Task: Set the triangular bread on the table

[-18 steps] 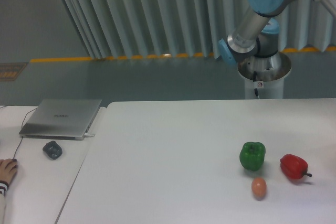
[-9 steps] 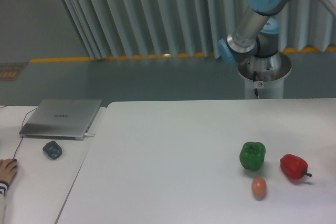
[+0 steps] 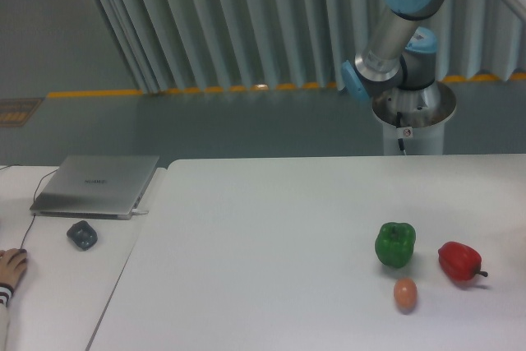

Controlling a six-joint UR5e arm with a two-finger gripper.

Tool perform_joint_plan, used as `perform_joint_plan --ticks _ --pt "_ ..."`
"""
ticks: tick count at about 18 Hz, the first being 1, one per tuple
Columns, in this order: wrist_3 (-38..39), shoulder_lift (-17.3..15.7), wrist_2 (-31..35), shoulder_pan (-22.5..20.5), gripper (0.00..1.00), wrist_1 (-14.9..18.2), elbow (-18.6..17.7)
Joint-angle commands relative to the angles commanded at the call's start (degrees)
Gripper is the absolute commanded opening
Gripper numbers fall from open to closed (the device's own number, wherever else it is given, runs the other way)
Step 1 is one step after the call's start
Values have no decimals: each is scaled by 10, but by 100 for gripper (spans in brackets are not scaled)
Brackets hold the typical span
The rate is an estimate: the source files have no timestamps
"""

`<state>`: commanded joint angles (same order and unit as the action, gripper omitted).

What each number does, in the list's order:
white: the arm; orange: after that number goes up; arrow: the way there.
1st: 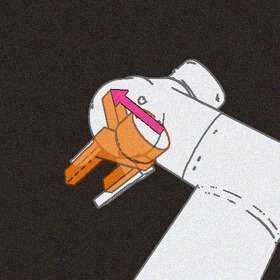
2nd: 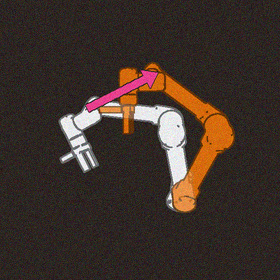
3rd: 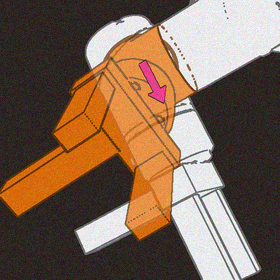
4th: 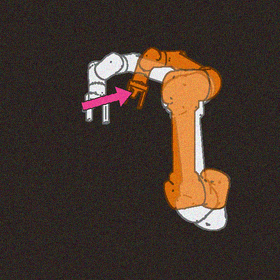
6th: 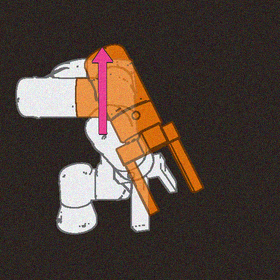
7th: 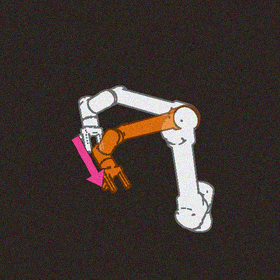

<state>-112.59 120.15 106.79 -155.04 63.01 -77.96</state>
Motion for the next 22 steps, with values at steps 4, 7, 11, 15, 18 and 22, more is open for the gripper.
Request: perform_joint_plan --ticks 4,7,11,15,18,22 --pt "-1 -20 -39 -4 21 71 22" --pt "0 -33 -61 -8 16 115 32" --pt "1 -40 -64 -8 6 135 34" --pt "1 -42 -63 -9 3 139 36" --pt "15 -34 -68 -9 58 128 38" --pt "15 -40 -71 -7 100 38 -13"
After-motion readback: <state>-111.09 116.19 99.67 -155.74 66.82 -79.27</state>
